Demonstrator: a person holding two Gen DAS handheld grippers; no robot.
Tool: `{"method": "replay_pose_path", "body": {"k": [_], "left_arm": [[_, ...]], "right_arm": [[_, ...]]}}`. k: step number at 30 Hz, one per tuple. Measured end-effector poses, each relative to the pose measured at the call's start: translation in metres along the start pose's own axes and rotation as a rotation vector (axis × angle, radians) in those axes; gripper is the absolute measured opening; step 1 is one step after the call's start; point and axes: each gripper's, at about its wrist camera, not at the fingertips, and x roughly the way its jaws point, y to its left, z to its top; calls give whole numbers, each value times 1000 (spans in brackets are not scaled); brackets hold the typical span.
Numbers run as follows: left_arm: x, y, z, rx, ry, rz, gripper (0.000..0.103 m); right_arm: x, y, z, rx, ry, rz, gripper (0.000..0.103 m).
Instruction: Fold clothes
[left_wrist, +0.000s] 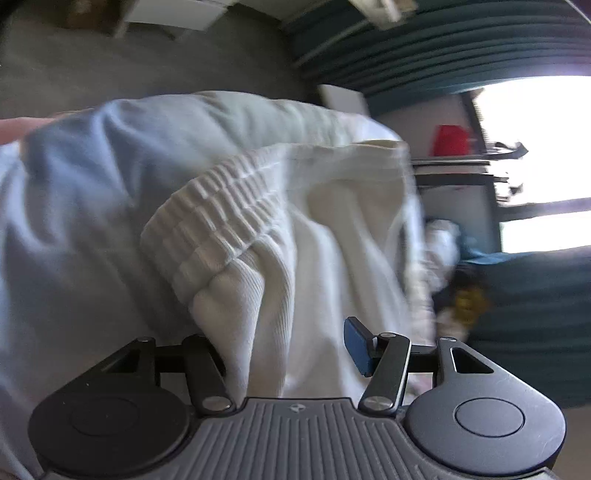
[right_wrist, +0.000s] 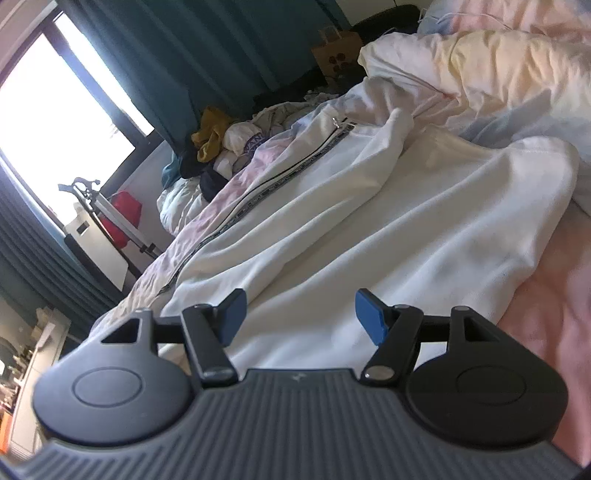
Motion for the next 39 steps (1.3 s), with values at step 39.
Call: {"method": "replay_pose_path", "body": {"k": [39], "left_arm": [[58,8,6,-1,143,86,59]], "right_arm": [[16,-173,45,750,-136,-296,68]]}}
